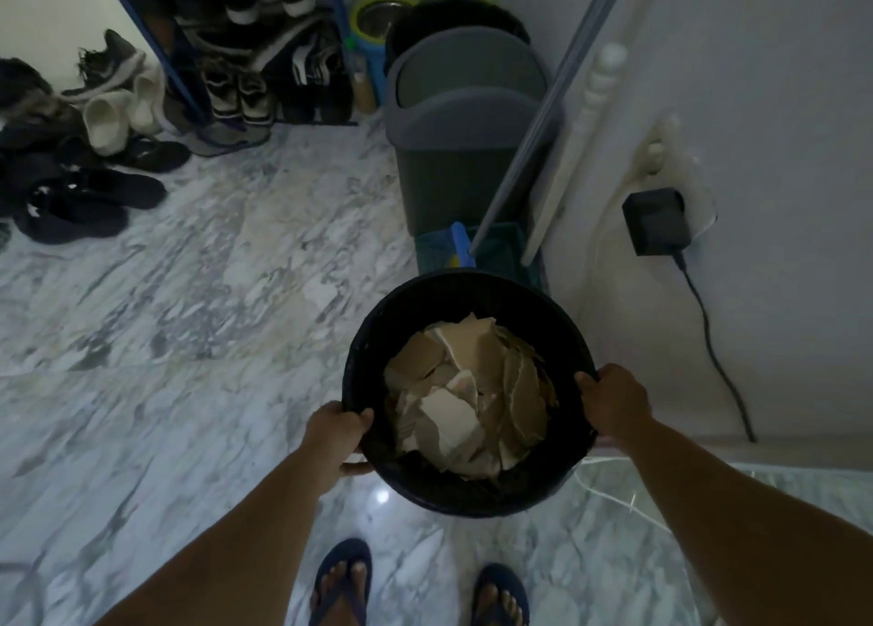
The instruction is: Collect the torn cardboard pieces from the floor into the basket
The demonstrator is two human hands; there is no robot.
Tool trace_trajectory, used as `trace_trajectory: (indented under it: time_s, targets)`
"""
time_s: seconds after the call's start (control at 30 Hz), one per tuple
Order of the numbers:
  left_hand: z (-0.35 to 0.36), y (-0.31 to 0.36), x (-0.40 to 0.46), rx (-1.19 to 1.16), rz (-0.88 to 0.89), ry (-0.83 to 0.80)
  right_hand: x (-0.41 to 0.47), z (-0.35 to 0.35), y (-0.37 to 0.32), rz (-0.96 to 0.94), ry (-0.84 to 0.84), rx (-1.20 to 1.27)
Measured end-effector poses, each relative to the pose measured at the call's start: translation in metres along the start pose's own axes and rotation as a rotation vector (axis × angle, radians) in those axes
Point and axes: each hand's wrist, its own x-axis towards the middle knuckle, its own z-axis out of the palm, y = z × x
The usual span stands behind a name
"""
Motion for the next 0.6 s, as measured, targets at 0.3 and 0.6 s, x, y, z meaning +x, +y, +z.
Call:
trace_trajectory:
  time_s: [0.3, 0.6]
  targets:
    - [0.038, -0.011, 0.063, 0.090, 0.070, 0.048, 0.059, 0.031, 0.023, -0.056, 0.032, -0.099]
    - [0.045, -0.017, 0.054, 0.197, 0.149, 0.188, 0.055, 0.030, 0.029, -0.094, 0.070, -0.041]
